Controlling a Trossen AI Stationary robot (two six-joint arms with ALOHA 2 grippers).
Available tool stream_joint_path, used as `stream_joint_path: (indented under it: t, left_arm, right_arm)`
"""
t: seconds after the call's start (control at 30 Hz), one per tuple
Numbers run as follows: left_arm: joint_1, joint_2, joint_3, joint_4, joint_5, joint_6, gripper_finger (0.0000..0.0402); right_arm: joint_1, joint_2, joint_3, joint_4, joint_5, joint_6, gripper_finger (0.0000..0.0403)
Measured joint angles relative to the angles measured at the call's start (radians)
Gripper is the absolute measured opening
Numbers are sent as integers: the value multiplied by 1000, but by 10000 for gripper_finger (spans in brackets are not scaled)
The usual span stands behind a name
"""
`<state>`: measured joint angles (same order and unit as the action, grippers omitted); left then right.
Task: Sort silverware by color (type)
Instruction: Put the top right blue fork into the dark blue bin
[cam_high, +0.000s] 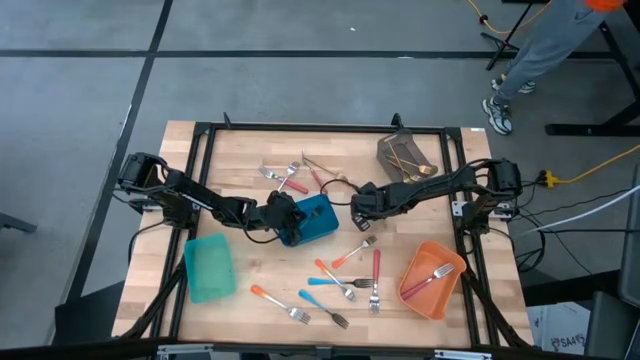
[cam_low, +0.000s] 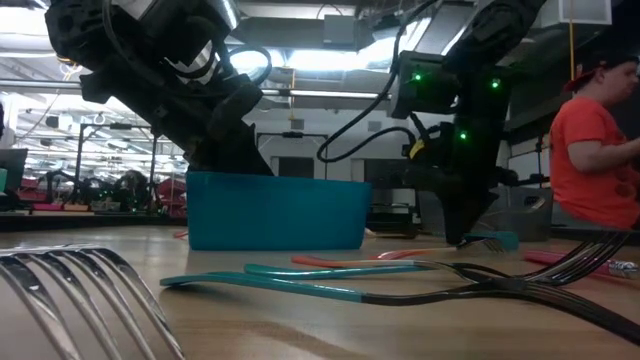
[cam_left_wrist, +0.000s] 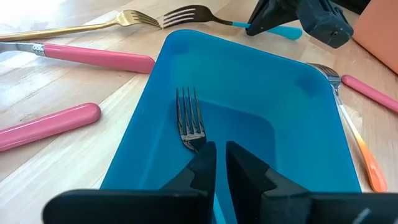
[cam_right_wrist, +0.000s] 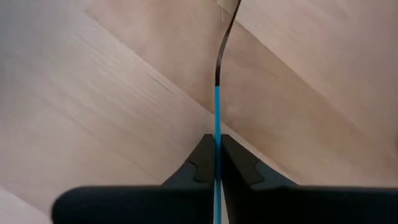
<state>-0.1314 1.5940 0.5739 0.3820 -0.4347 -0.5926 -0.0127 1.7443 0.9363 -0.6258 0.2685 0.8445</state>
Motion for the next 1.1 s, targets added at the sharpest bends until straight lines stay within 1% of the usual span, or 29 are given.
stream_joint_path:
  t: [0.2,0.6,0.83,0.97,1.1]
  left_arm:
    - [0,0,0,0,0,0,31]
    - [0,0,0,0,0,0,31]
    - [0,0,0,1,1,-1,31]
    - [0,0,0,1,1,-1,31]
    - [0,0,0,4,1,-1,31]
  right_arm:
    - [0,-2,-1,-3,-7,-63,4]
    - [-1,-19,-3,-26,-16,-95,2]
    - [-1,-118,-5,-95,-7,-112,2]
    - [-1,-193,-5,-81,1,-123,1]
    - [-1,-263,-5,-48,53,-125,1]
